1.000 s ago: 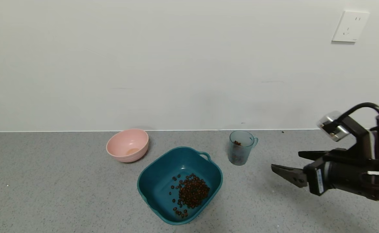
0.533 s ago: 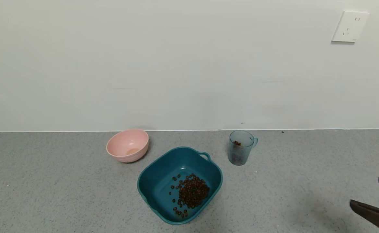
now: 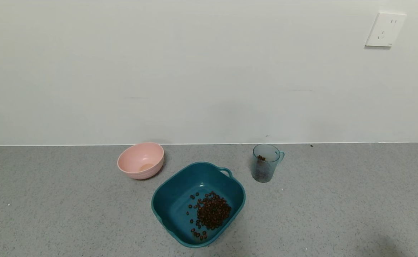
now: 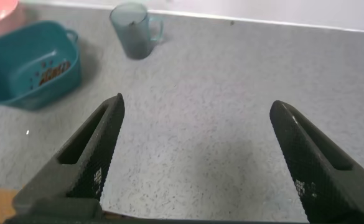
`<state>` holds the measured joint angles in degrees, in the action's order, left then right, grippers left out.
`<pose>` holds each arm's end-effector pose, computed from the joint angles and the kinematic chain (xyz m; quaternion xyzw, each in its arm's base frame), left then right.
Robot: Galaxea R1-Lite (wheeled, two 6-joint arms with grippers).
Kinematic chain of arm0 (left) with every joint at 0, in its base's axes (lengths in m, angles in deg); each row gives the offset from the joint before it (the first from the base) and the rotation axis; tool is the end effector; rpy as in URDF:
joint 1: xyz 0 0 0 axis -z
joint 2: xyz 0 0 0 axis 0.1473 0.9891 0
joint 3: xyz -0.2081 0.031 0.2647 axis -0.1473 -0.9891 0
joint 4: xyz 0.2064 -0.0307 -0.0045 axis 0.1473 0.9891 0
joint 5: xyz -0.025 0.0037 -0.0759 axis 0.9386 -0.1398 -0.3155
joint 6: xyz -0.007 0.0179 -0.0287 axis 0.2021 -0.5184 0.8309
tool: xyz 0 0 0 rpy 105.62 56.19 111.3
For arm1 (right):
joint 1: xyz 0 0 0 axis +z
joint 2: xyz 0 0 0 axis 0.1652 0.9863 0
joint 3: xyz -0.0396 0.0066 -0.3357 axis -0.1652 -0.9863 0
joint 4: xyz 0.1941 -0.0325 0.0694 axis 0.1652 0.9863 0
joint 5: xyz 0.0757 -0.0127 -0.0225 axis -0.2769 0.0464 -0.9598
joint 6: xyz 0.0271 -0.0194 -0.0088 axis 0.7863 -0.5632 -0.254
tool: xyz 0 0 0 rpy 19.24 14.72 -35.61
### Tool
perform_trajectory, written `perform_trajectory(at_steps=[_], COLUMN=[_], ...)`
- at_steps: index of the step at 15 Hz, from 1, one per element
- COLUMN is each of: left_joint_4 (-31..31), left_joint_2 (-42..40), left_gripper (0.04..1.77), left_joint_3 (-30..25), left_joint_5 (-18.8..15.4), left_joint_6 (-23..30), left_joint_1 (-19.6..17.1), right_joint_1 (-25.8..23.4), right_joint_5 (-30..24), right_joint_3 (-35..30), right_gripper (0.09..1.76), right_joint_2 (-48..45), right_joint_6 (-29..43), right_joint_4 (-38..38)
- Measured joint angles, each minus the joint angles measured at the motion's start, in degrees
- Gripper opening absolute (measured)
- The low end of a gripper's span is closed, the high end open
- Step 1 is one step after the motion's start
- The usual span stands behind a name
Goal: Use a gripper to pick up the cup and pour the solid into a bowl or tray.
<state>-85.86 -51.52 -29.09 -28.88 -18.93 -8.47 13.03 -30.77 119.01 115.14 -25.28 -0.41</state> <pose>-0.0290 0.0000 0.0752 0.0001 0.0009 0.0000 1.0000 0.0164 0.0043 0.2376 0.0110 0.1055 0.0780 0.9913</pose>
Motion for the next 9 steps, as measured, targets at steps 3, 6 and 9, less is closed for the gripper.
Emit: perform_trajectory(at_steps=[3,6,9], left_joint_4=[0.00,0.00,0.00], left_joint_2=[0.00,0.00,0.00], left_gripper=[1.75,1.75,1.75], left_joint_3=[0.00,0.00,0.00], left_joint_5=[0.00,0.00,0.00], left_joint_6=[0.00,0.00,0.00], left_joint_1=[0.00,0.00,0.00], right_joint_1=[-3.30,-4.49,-4.95], right_joint_5=[-1.06,-1.02,0.35], right_joint_3=[-1.51,-3.44,-4.52], right_gripper=[1.70,1.70,1.70], right_joint_2=[-6.89,-13.12,-17.82], right_joint_6=[-0.61,-1.51,-1.67], right_joint_4=[-0.05,-0.05,-0.29])
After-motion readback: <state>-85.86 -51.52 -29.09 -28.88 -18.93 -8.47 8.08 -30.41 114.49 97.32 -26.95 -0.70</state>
